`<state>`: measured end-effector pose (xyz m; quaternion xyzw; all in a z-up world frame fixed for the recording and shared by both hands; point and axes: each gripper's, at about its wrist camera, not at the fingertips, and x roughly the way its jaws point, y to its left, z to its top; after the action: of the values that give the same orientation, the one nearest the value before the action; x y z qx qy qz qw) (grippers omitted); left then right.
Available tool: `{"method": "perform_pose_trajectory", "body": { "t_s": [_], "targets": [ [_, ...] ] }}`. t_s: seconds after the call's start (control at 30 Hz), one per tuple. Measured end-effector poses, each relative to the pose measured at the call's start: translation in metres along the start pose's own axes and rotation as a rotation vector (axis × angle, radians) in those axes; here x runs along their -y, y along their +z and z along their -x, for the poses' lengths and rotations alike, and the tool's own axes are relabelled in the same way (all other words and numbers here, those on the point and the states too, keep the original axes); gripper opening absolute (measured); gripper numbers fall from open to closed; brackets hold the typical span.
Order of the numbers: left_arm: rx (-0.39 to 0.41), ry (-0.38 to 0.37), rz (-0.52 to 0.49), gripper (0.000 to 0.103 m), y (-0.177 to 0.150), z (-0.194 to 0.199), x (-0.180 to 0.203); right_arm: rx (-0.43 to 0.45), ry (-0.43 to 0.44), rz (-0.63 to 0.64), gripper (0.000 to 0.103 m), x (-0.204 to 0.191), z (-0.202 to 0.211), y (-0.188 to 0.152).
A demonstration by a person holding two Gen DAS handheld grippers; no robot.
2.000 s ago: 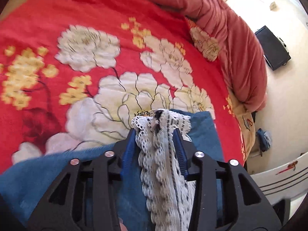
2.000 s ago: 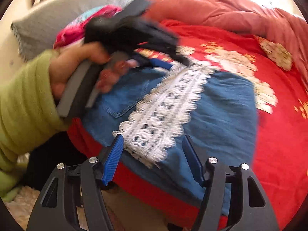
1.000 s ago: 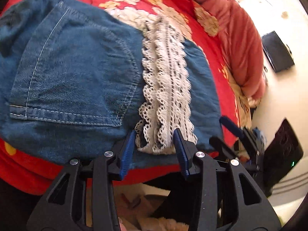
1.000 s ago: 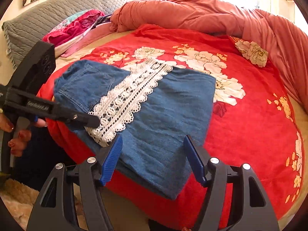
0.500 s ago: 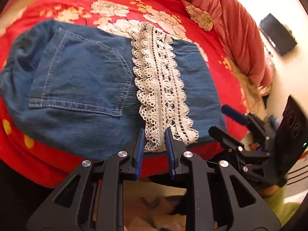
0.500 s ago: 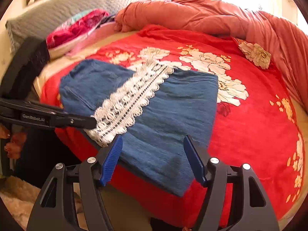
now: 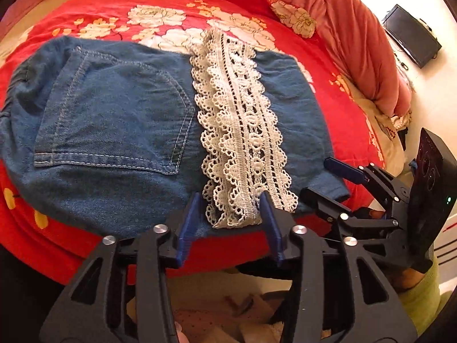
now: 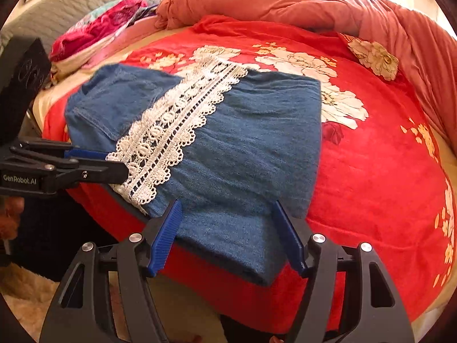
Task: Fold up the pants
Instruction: 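Lay the folded hem down and open both grippers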
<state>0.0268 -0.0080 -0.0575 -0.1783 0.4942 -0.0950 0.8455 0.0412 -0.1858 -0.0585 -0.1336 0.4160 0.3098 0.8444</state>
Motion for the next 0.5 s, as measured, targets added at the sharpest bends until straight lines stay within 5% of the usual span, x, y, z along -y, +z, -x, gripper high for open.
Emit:
{"method": "perform_pose_trajectory", "body": {
  "t_s": [0.5],
  "targets": [
    [0.116,0.07,0.01,0.056,0.009,0.049,-0.015,0.068,-0.039,-0.102,0.082,0.016,0.036,0.009]
  ]
}}
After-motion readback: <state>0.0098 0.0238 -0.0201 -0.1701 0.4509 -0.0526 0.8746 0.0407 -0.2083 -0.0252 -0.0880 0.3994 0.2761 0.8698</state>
